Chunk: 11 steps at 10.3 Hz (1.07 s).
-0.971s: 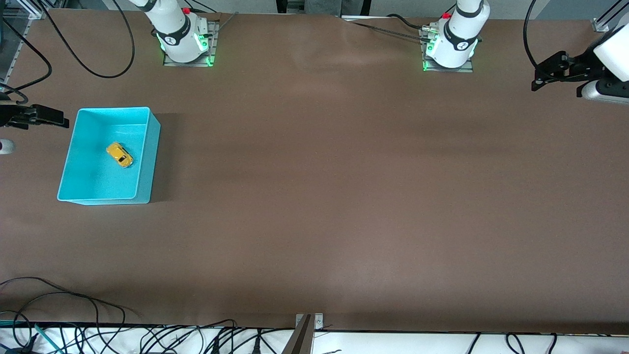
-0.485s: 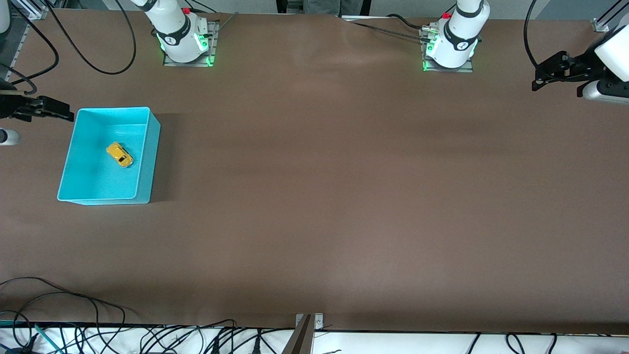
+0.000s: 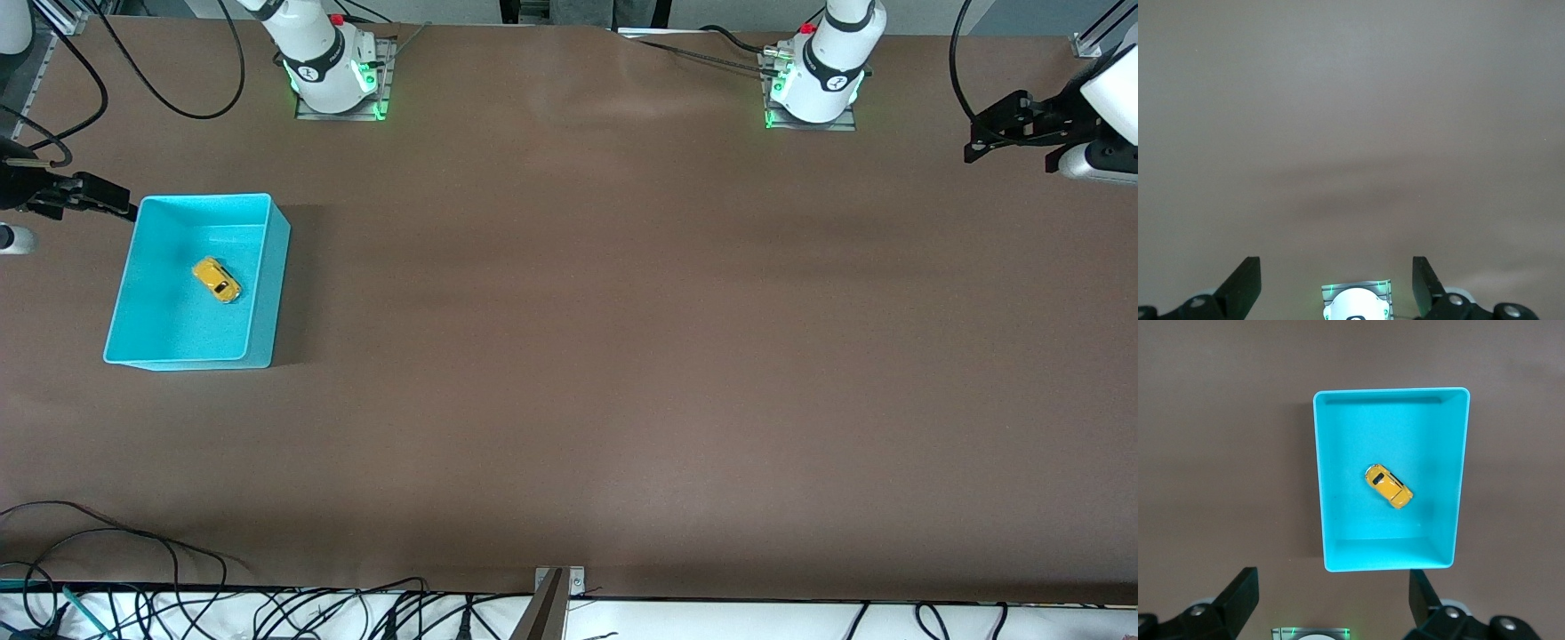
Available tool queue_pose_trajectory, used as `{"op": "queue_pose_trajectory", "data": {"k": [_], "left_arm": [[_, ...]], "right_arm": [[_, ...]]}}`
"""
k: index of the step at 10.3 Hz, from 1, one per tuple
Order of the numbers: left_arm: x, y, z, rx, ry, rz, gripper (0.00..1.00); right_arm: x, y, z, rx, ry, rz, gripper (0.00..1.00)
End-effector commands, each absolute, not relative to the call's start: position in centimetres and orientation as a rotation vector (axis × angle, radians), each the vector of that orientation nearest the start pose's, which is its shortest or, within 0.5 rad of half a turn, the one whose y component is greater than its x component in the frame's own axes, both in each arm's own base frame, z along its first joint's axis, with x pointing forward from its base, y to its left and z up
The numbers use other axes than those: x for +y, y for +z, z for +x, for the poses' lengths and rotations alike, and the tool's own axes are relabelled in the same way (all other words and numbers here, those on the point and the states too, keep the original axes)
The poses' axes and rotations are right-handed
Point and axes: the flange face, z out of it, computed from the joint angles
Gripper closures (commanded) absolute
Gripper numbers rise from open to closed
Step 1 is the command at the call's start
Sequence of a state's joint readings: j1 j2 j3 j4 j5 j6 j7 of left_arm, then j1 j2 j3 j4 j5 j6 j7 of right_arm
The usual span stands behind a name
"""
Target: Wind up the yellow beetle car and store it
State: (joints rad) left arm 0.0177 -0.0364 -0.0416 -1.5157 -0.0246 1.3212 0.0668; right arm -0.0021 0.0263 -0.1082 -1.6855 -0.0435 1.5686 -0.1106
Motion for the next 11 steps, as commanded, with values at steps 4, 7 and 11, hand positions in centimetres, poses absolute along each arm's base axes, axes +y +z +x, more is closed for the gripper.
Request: {"op": "queue_pose_trajectory", "data": {"k": [4,7,11], "left_arm": [[-1.3,65.2,51.2,0.124,0.233,-3.176,0.00],[-1.4,65.3,51.2,0.127,0.228,-3.177,0.00],[-1.4,65.4,51.2,0.127,0.226,-3.178,0.00]], "right_arm": [[-6.1,56.2,56.3,0.009,0.195,-3.181,0.00],[-5.8,55.9,56.4,0.056,0.203,-3.179,0.00],[-5.8,56.8,56.6,0.135,0.168,-3.183,0.00]]}}
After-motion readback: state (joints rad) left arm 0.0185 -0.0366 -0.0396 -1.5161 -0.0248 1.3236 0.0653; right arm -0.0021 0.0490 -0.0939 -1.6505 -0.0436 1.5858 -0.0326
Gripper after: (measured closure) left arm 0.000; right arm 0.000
